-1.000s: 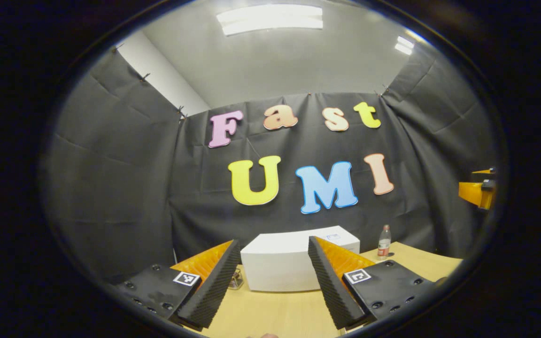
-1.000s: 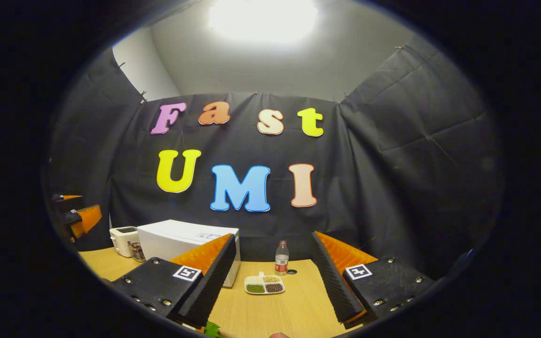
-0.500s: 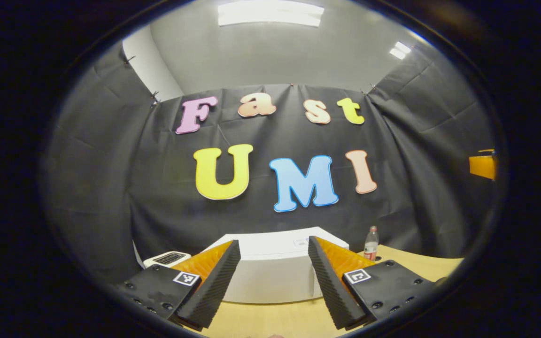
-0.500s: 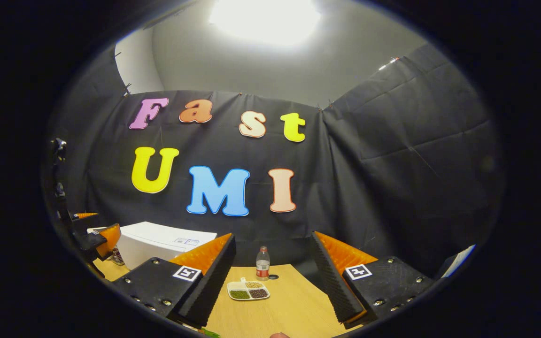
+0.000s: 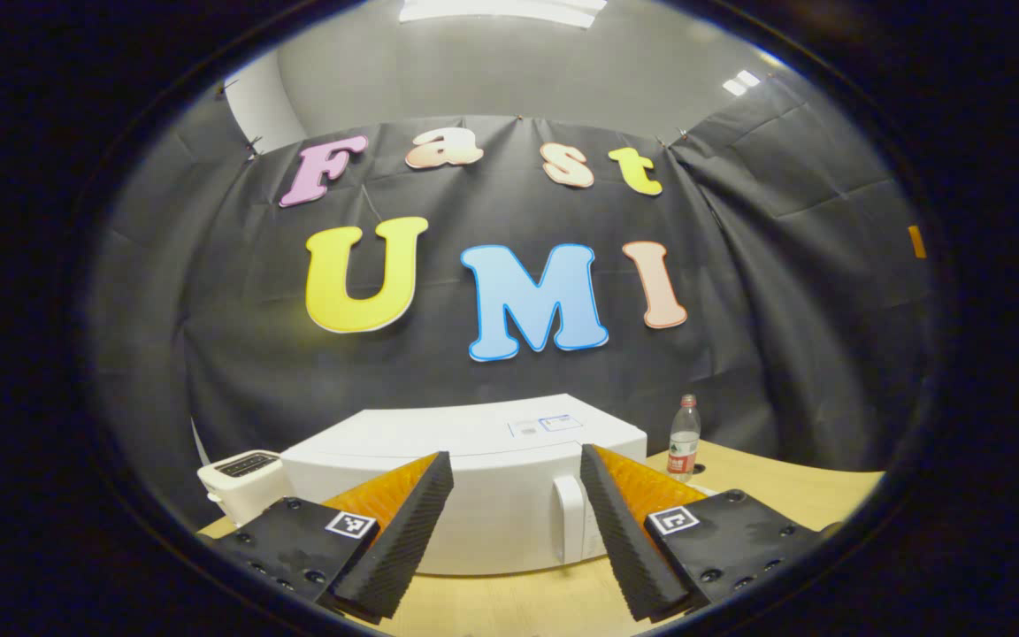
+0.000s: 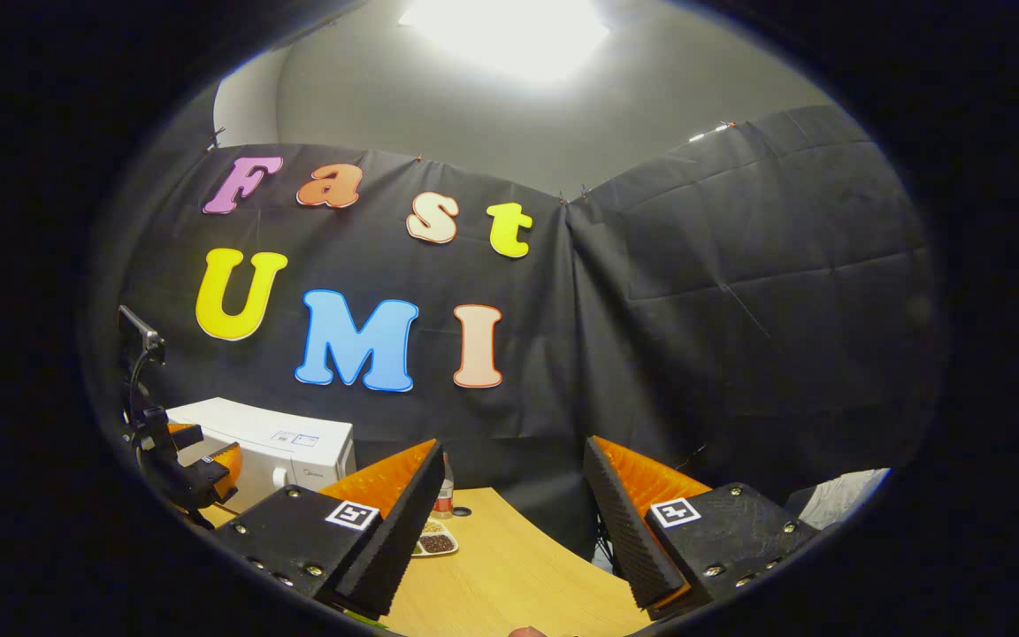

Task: Open the microwave oven with the left hand, put the food in, and close the microwave oven.

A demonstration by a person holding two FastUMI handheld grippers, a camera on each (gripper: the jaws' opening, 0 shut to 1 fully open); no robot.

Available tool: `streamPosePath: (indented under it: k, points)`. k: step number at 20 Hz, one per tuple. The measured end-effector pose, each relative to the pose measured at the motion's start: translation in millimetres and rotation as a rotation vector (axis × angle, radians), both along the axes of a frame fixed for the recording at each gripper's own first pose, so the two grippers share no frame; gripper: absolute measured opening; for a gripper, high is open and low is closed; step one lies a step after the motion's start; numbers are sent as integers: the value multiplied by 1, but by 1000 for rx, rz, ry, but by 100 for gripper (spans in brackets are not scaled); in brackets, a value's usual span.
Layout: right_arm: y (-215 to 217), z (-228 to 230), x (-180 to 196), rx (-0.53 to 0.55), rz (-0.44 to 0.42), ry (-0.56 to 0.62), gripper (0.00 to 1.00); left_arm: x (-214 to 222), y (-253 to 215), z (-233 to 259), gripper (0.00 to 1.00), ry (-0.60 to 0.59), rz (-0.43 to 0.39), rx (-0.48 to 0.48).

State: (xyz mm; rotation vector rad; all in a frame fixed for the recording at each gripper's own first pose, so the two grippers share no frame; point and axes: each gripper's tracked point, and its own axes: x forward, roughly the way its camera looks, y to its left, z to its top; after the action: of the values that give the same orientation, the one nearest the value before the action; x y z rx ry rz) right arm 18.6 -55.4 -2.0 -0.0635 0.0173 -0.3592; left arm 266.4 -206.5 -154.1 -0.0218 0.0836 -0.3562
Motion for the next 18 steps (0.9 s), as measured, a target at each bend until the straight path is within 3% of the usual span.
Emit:
streamPosePath:
  k: [13,16,17,18]
  points:
    - [-27,-6,-26,-53,-167,66,96,47,-69,-121,99,185,-84,65]
    - [-30,-10,-29,-59,-185,81,96,50,-83,-138,94,209,-100,88]
    - [-32,-10,-30,-60,-190,86,96,51,-88,-141,82,215,-105,95]
    - [-33,-10,-31,-59,-196,90,95,51,-91,-146,87,221,-108,104]
